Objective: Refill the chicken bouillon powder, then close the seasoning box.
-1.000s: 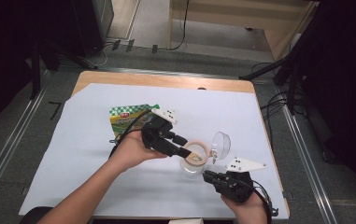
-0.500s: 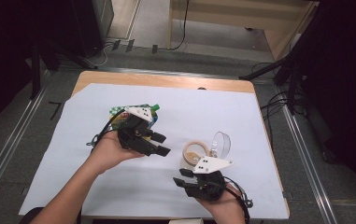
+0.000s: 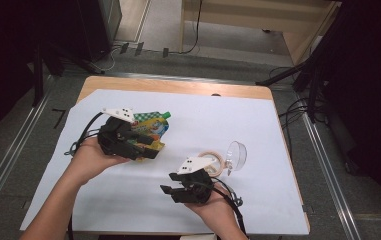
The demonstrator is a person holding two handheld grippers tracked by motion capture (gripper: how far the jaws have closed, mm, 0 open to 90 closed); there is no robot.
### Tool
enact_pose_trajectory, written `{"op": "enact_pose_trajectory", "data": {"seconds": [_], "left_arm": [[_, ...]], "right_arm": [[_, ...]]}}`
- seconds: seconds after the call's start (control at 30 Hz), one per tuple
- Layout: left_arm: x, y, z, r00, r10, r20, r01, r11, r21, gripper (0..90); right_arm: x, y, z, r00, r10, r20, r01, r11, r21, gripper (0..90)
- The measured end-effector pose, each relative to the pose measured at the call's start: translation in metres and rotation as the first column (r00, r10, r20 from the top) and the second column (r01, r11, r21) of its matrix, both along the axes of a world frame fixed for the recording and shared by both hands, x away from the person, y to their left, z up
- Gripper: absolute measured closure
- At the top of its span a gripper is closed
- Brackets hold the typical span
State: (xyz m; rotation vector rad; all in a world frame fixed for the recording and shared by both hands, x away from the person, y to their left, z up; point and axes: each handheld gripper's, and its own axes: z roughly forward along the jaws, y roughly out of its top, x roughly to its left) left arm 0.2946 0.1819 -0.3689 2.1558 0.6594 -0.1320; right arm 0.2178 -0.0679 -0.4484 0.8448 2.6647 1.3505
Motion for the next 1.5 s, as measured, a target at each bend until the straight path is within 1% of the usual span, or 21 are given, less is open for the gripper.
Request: {"op": "enact_pose_trajectory", "data": {"seconds": [0.03, 0.07, 0.17, 0.23, 0.27, 0.33, 0.43, 0.5, 0.63, 0.77, 0.83, 0.87, 0.97, 1.0, 1.1, 1.2, 1.27, 1.37, 1.4, 1.43, 1.5], "left_arm": [[0.000, 0.009, 0.000, 1.0000, 0.008, 0.003, -0.008, 0.9999, -0.006, 42.5], [0.000, 0.009, 0.000, 1.0000, 0.008, 0.003, -0.008, 0.9999, -0.006, 42.4], [0.002, 0.020, -0.002, 0.9990, 0.045, -0.007, -0.045, 0.9990, 0.001, 42.3], [0.001, 0.026, -0.003, 0.9983, 0.057, -0.005, -0.057, 0.9982, 0.016, 42.4], [0.000, 0.028, -0.003, 0.9982, 0.059, -0.003, -0.059, 0.9981, 0.018, 42.4], [-0.001, 0.034, -0.003, 0.9981, 0.062, -0.007, -0.062, 0.9981, 0.008, 42.1], [-0.003, 0.041, -0.002, 0.9975, 0.070, -0.003, -0.070, 0.9974, 0.016, 41.7], [-0.004, 0.046, -0.002, 0.9967, 0.080, -0.012, -0.080, 0.9967, 0.014, 41.9], [-0.005, 0.060, -0.001, 0.9944, 0.105, -0.015, -0.105, 0.9943, 0.018, 42.5], [-0.005, 0.078, -0.001, 0.9901, 0.140, -0.014, -0.140, 0.9901, 0.014, 42.6], [-0.003, 0.086, -0.002, 0.9859, 0.166, -0.014, -0.166, 0.9860, 0.016, 42.8], [-0.002, 0.093, -0.004, 0.9815, 0.191, -0.020, -0.190, 0.9813, 0.033, 43.0], [-0.001, 0.098, -0.006, 0.9792, 0.202, -0.014, -0.202, 0.9787, 0.038, 43.0], [0.002, 0.100, -0.009, 0.9771, 0.213, -0.001, -0.213, 0.9760, 0.047, 43.0], [0.005, 0.099, -0.013, 0.9759, 0.218, -0.004, -0.218, 0.9750, 0.044, 43.0], [0.010, 0.094, -0.018, 0.9766, 0.215, 0.011, -0.215, 0.9751, 0.055, 42.8], [0.013, 0.087, -0.020, 0.9766, 0.214, 0.022, -0.215, 0.9751, 0.055, 42.7], [0.018, 0.075, -0.022, 0.9801, 0.196, 0.030, -0.198, 0.9790, 0.050, 43.5], [0.022, 0.066, -0.024, 0.9823, 0.185, 0.026, -0.186, 0.9818, 0.037, 44.5], [0.022, 0.066, -0.024, 0.9823, 0.185, 0.026, -0.186, 0.9818, 0.037, 44.9], [0.025, 0.058, -0.025, 0.9821, 0.185, 0.036, -0.186, 0.9821, 0.029, 46.5]], "right_arm": [[0.001, 0.006, -0.002, 1.0000, 0.003, -0.003, -0.004, 1.000, -0.003, 52.5], [0.001, 0.006, -0.002, 1.0000, 0.003, -0.003, -0.004, 1.000, -0.003, 52.5], [0.002, 0.014, -0.004, 0.9998, 0.019, -0.003, -0.019, 1.000, 0.002, 51.2], [0.001, 0.016, -0.007, 0.9997, 0.026, -0.001, -0.026, 1.000, 0.009, 50.6], [0.001, 0.017, -0.010, 0.9995, 0.029, -0.012, -0.029, 1.000, 0.009, 50.6], [0.000, 0.018, -0.011, 0.9994, 0.031, -0.017, -0.031, 0.999, 0.008, 50.6], [0.000, 0.021, -0.014, 0.9989, 0.041, -0.024, -0.041, 0.999, 0.006, 50.5], [0.000, 0.021, -0.016, 0.9989, 0.041, -0.024, -0.041, 0.999, 0.008, 50.5], [0.001, 0.021, -0.019, 0.9988, 0.041, -0.026, -0.041, 0.999, -0.001, 50.5], [0.001, 0.019, -0.020, 0.9989, 0.036, -0.028, -0.036, 0.999, 0.003, 50.6], [0.002, 0.019, -0.022, 0.9991, 0.031, -0.029, -0.031, 1.000, 0.001, 51.1], [0.003, 0.019, -0.022, 0.9991, 0.029, -0.032, -0.029, 1.000, 0.002, 51.3], [0.003, 0.019, -0.023, 0.9992, 0.028, -0.029, -0.028, 1.000, 0.004, 51.3], [0.004, 0.020, -0.024, 0.9991, 0.030, -0.029, -0.030, 1.000, 0.002, 51.4], [0.003, 0.021, -0.026, 0.9990, 0.028, -0.034, -0.028, 1.000, -0.002, 51.5], [0.004, 0.021, -0.028, 0.9989, 0.027, -0.038, -0.027, 1.000, -0.003, 51.6], [0.004, 0.021, -0.028, 0.9989, 0.026, -0.038, -0.026, 1.000, -0.003, 51.6], [0.003, 0.021, -0.030, 0.9988, 0.024, -0.042, -0.025, 1.000, -0.011, 51.6], [0.003, 0.021, -0.030, 0.9988, 0.027, -0.042, -0.028, 1.000, -0.011, 51.6], [0.003, 0.021, -0.030, 0.9988, 0.027, -0.042, -0.028, 1.000, -0.011, 51.6], [0.002, 0.022, -0.032, 0.9988, 0.028, -0.040, -0.029, 1.000, -0.012, 51.8]]}}
